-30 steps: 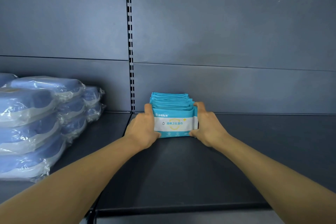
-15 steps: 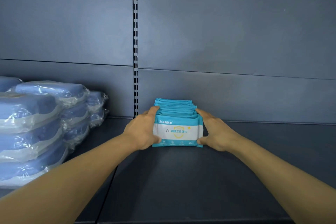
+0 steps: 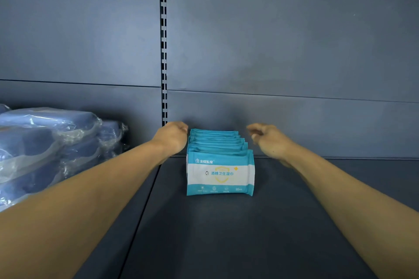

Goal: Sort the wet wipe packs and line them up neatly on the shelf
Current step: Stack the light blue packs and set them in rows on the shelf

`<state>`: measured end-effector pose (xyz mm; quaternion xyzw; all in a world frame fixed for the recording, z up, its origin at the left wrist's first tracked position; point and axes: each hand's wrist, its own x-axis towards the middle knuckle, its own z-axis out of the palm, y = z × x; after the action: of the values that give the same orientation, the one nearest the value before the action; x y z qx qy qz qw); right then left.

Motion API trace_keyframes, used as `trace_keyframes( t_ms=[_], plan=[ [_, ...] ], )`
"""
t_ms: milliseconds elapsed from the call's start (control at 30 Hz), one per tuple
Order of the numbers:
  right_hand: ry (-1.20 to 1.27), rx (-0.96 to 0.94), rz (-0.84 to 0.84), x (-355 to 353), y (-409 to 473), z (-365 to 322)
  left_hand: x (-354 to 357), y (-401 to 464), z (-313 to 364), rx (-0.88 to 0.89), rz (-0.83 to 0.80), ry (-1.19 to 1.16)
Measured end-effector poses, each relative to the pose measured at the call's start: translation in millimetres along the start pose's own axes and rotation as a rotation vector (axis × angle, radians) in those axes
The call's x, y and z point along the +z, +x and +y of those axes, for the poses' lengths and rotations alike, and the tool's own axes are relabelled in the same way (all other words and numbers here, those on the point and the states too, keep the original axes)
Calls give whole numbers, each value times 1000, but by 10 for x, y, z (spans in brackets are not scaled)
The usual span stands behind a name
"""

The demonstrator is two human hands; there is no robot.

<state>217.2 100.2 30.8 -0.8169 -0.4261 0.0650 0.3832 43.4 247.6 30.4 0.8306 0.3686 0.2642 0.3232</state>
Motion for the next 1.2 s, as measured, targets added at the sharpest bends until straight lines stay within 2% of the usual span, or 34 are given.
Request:
trace_keyframes(
  t_ms=[167,300,533,933,1067,1200],
  plan=[
    [-81,109,96,104,237,-126,47,173,12,-129,-34,-27],
    [-214,151,35,143,416,-199,72,241,10,-155,-15,-146],
    [-256,239,103,215,532,-192,125,340,-5,-198,0,-257],
    [-286,225,98,242,622,-114,120,374,-6,-239,-20,-296],
    [-210,227,116,223,614,-87,123,392,-13,-237,-13,-309],
    [122,243,178,206,636,-19,95,437,-11,-219,62,-338]
  ],
)
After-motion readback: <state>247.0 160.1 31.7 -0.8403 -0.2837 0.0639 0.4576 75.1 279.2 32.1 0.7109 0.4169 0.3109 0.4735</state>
